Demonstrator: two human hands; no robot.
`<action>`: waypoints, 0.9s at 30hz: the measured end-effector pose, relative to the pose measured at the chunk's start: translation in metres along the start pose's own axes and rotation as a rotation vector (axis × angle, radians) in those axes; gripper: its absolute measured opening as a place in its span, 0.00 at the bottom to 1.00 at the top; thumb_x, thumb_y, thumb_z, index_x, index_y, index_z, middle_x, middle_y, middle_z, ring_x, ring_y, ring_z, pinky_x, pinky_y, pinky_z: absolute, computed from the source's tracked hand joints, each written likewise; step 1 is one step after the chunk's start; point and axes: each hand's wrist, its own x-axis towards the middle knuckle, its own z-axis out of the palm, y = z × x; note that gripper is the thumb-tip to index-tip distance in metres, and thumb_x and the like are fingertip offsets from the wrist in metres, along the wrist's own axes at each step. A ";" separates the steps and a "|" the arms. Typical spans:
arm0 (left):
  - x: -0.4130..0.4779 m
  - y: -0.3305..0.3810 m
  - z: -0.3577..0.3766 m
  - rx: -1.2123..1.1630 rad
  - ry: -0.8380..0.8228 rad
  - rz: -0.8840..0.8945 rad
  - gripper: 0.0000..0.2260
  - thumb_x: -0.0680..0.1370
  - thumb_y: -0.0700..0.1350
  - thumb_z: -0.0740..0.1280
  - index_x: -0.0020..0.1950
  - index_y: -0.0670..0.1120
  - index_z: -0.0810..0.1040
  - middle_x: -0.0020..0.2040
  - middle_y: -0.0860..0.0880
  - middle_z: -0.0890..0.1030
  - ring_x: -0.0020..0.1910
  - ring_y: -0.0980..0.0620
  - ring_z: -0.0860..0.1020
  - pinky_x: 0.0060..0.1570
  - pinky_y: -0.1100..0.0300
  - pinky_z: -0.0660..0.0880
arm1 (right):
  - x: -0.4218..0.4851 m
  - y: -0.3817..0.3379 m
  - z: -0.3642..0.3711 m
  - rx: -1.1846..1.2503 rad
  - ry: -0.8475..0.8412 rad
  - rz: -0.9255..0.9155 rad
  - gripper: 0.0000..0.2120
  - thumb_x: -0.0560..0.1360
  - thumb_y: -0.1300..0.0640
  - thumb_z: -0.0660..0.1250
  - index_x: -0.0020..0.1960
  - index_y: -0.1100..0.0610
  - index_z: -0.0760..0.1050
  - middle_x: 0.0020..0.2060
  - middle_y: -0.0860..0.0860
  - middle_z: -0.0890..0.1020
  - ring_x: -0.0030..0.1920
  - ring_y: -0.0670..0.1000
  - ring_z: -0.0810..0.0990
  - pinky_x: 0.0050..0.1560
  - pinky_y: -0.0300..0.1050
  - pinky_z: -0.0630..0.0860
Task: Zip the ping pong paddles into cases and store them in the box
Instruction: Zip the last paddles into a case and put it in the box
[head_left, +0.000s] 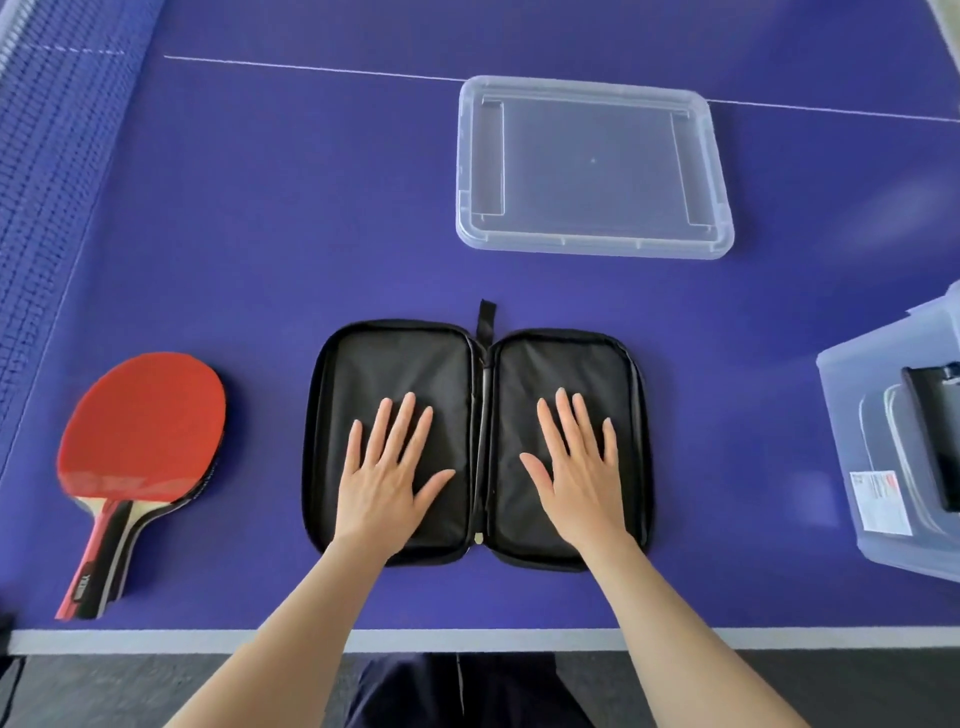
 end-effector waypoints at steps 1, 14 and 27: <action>0.000 -0.001 0.000 -0.003 0.007 0.000 0.32 0.79 0.66 0.41 0.79 0.50 0.53 0.79 0.49 0.53 0.78 0.46 0.52 0.74 0.43 0.52 | 0.000 0.002 0.001 -0.012 0.000 -0.003 0.31 0.80 0.38 0.44 0.78 0.51 0.51 0.78 0.52 0.54 0.78 0.53 0.51 0.74 0.60 0.54; 0.002 -0.006 -0.020 -0.245 -0.024 0.022 0.32 0.79 0.67 0.43 0.78 0.52 0.55 0.79 0.52 0.52 0.78 0.51 0.47 0.76 0.48 0.47 | 0.002 -0.003 -0.015 0.051 -0.043 0.029 0.32 0.79 0.37 0.43 0.78 0.52 0.53 0.77 0.53 0.56 0.77 0.53 0.52 0.73 0.61 0.55; -0.062 -0.206 -0.071 -0.634 0.468 -0.904 0.24 0.78 0.47 0.66 0.72 0.41 0.66 0.69 0.39 0.67 0.68 0.38 0.65 0.67 0.42 0.61 | 0.014 -0.214 -0.056 1.049 -0.066 0.141 0.15 0.78 0.57 0.64 0.64 0.53 0.71 0.54 0.45 0.74 0.54 0.46 0.74 0.54 0.38 0.71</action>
